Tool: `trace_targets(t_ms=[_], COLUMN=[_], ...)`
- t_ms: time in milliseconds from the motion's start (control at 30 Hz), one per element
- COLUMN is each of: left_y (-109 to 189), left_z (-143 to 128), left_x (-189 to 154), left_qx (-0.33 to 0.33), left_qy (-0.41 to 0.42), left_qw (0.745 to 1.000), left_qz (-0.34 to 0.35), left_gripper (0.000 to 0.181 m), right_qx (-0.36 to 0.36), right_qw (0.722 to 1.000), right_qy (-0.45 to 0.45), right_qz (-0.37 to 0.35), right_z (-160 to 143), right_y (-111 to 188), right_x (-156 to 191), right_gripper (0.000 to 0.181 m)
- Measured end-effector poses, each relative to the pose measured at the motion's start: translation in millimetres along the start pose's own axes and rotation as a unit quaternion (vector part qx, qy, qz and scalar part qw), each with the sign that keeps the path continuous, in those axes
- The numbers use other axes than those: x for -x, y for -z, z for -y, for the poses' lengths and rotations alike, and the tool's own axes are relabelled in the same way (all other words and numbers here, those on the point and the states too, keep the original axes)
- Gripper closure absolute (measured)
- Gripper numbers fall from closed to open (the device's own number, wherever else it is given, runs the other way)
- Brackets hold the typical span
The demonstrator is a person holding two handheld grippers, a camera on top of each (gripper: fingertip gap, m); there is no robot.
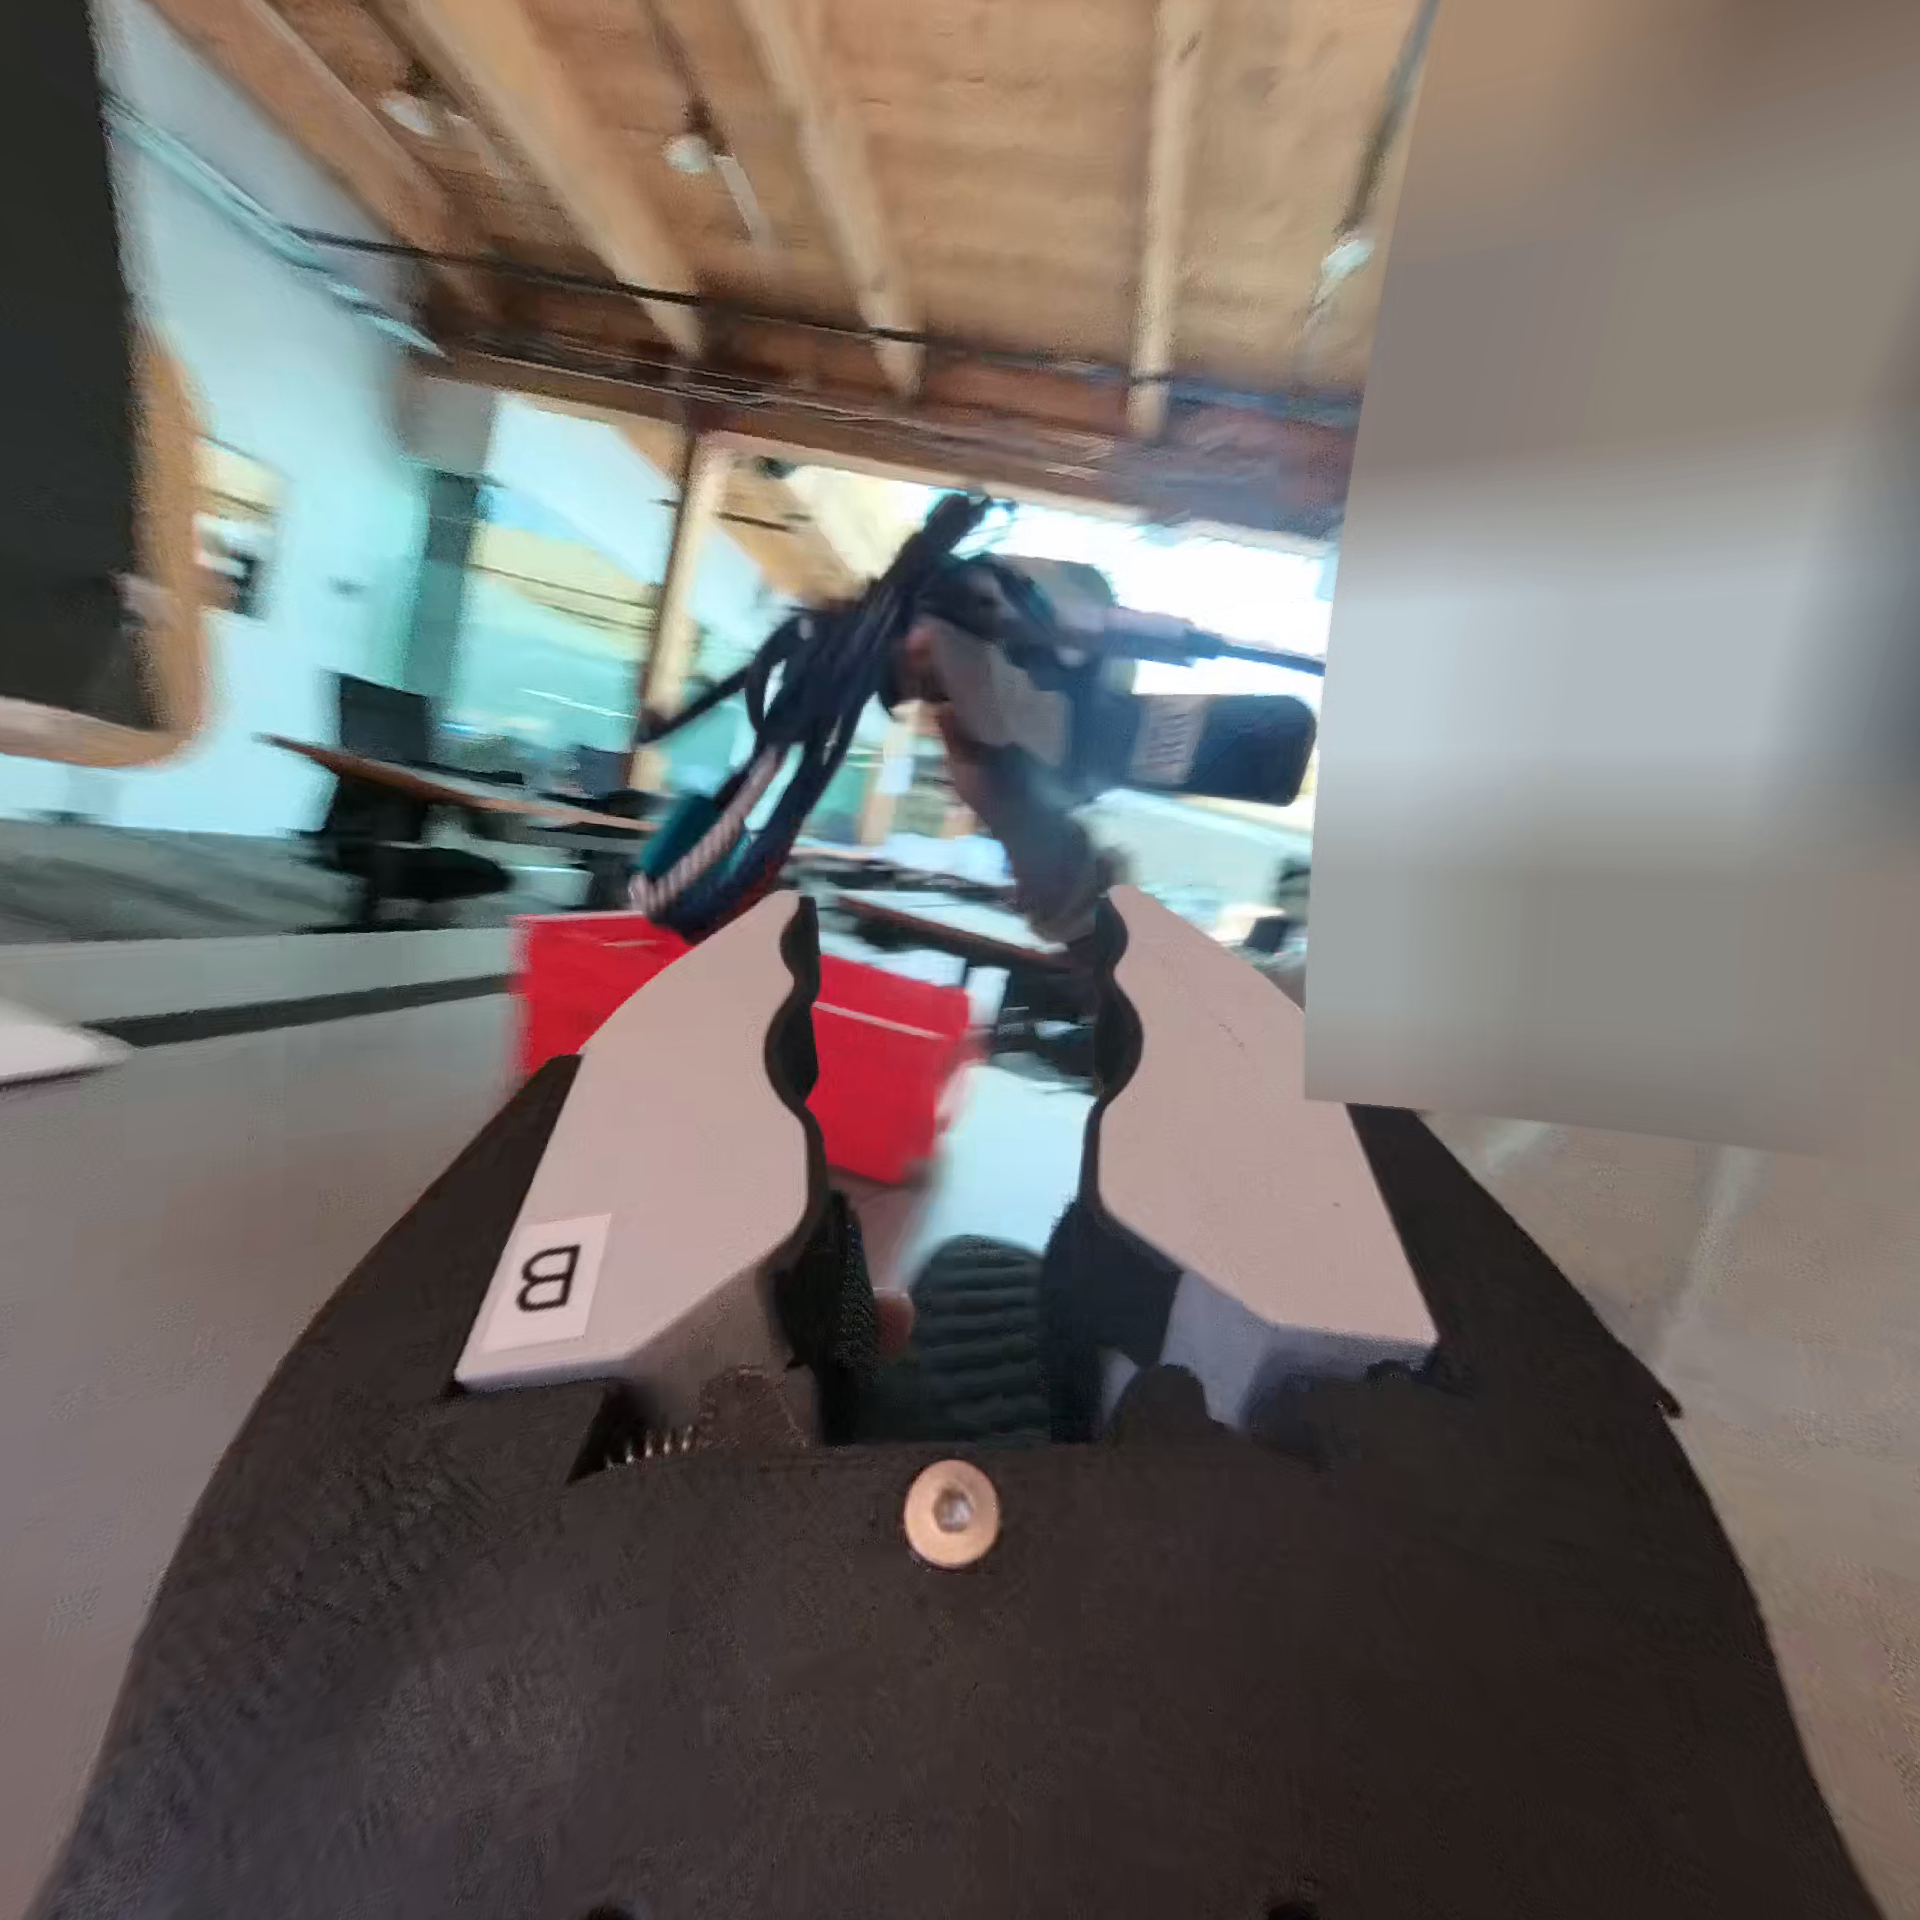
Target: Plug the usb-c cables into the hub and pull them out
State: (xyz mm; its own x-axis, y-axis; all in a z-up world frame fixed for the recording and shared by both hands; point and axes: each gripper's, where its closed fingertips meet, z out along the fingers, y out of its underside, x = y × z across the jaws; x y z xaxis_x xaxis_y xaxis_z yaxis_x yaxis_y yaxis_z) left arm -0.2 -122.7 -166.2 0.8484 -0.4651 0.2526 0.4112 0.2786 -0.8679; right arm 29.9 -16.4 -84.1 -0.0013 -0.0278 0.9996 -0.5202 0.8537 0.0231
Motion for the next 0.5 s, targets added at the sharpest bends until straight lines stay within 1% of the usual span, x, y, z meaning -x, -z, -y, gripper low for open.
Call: trace_targets(t_ms=[33,67,133,167,200,267,333,367,400,433,500], left_y=[8,12,6,-3,-15,-45,-75,-86,-92,-96,-98], left_z=[11,26,53,62,68,73,62,51,37,28,16], left_x=[8,11,10,5,0,-5,-9,-4,0,0,7], left_qx=[0.001,-0.002,0.005,0.015,0.028,0.054,0.096,0.129,0.166,0.184,0.209], left_qy=[-0.041,-0.086,-0.172,-0.202,-0.211,-0.182,-0.153,-0.154,-0.163,-0.160,-0.131], left_qw=[0.998,0.995,0.982,0.978,0.976,0.982,0.982,0.978,0.971,0.968,0.968], left_qz=[0.037,0.059,0.073,0.058,0.035,-0.010,-0.054,-0.055,-0.055,-0.063,-0.044], left_gripper=[0.132,0.132,0.131,0.129,0.129,0.142,0.155,0.161,0.168,0.170,0.174], right_qx=[0.009,0.014,0.009,0.005,-0.001,-0.016,-0.025,-0.029,-0.031,-0.033,-0.043], right_qw=[0.999,0.997,0.989,0.986,0.983,0.981,0.982,0.983,0.984,0.985,0.987], right_qy=[0.023,0.047,0.085,0.101,0.114,0.127,0.138,0.139,0.141,0.142,0.136], right_qz=[0.032,0.064,0.118,0.135,0.144,0.148,0.129,0.117,0.105,0.094,0.070], right_z=[-4,-7,-4,-1,4,16,26,31,35,38,45], right_y=[1,1,0,-1,-2,-6,-11,-13,-14,-16,-17], right_x=[3,6,16,19,21,24,23,22,21,20,19], right_gripper=[0.173,0.172,0.173,0.172,0.173,0.173,0.173,0.172,0.173,0.173,0.172])
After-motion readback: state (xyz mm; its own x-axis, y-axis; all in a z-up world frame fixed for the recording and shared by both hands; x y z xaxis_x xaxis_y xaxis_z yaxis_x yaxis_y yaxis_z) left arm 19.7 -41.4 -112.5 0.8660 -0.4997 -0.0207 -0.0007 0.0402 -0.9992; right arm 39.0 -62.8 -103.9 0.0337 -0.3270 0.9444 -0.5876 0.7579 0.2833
